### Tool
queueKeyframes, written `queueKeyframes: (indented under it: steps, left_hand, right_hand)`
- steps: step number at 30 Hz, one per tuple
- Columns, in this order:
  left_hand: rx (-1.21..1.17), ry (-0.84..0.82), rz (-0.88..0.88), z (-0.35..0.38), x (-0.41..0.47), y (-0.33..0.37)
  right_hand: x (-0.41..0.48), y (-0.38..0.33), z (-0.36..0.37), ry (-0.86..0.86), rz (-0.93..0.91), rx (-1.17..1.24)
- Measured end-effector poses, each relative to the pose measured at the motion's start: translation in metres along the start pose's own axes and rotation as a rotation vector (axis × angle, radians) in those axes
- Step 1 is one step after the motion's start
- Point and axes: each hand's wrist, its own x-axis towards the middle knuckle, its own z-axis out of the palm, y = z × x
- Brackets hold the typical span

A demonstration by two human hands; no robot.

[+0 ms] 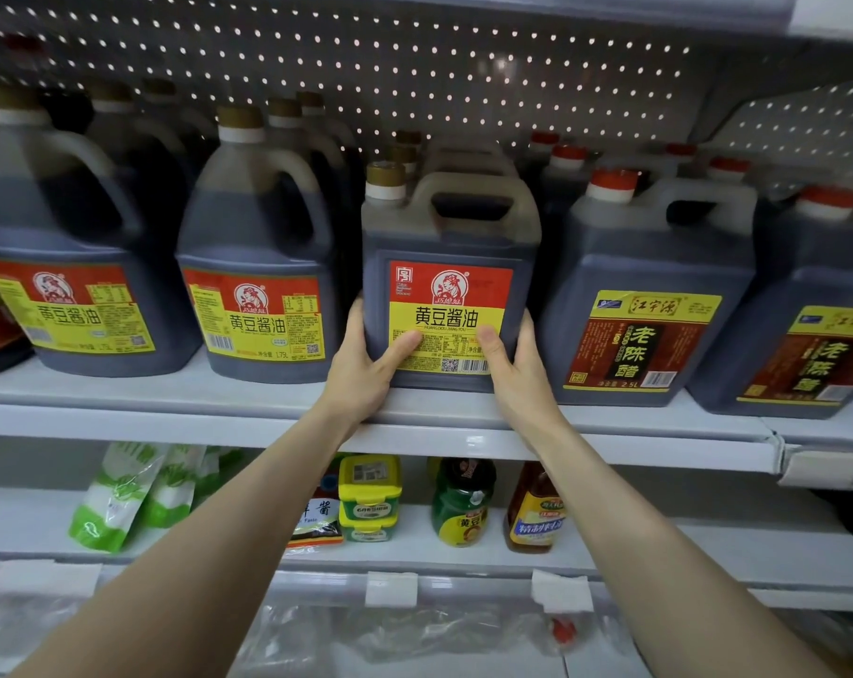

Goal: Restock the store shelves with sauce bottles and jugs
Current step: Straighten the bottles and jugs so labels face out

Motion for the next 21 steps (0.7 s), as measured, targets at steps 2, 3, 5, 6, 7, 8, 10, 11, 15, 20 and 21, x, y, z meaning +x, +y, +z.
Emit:
queueKeyframes:
  steps: [2, 3, 5, 6, 7, 8, 10, 11, 15, 20, 21]
  left_hand:
    - [-0.002, -0.003, -0.002, 0.000, 0.000, 0.000]
    - [0.001, -0.008, -0.003, 0.000, 0.000, 0.001]
    - [0.010, -0.019, -0.006, -0.001, 0.000, 0.003]
    - [0.017, -0.024, -0.007, -0.002, 0.000, 0.004]
    - [0.024, -0.028, -0.009, -0.002, 0.000, 0.006]
    - [0.029, -0.030, -0.014, -0.003, -0.001, 0.007]
    - [0.033, -0.027, -0.029, -0.004, -0.006, 0.009]
    - [0.039, -0.030, -0.033, -0.005, -0.010, 0.009]
    - [0.080, -0.048, -0.063, -0.005, -0.031, 0.015]
    - [0.167, 0.010, -0.030, 0.002, -0.056, 0.030]
    - [0.179, 0.017, -0.021, 0.004, -0.061, 0.032]
  right_hand:
    - [-0.001, -0.001, 0.000, -0.003, 0.006, -0.006]
    - [-0.001, -0.002, 0.000, -0.007, 0.012, -0.006]
    - [-0.002, -0.006, -0.002, -0.015, 0.011, 0.001]
    - [-0.002, -0.007, -0.004, -0.017, 0.006, 0.006]
    - [-0.003, -0.009, -0.005, -0.020, 0.005, 0.006]
    - [-0.004, -0.009, -0.006, -0.019, -0.001, 0.002]
    - [-0.010, -0.010, -0.007, -0.004, -0.007, -0.024]
    - [-0.014, -0.010, -0.008, 0.005, 0.001, -0.030]
    - [-0.034, -0.023, -0.013, 0.007, 0.027, 0.051]
    - [-0.057, -0.035, -0.031, 0.022, 0.007, 0.065]
    - [-0.061, -0.037, -0.037, 0.029, 0.006, 0.066]
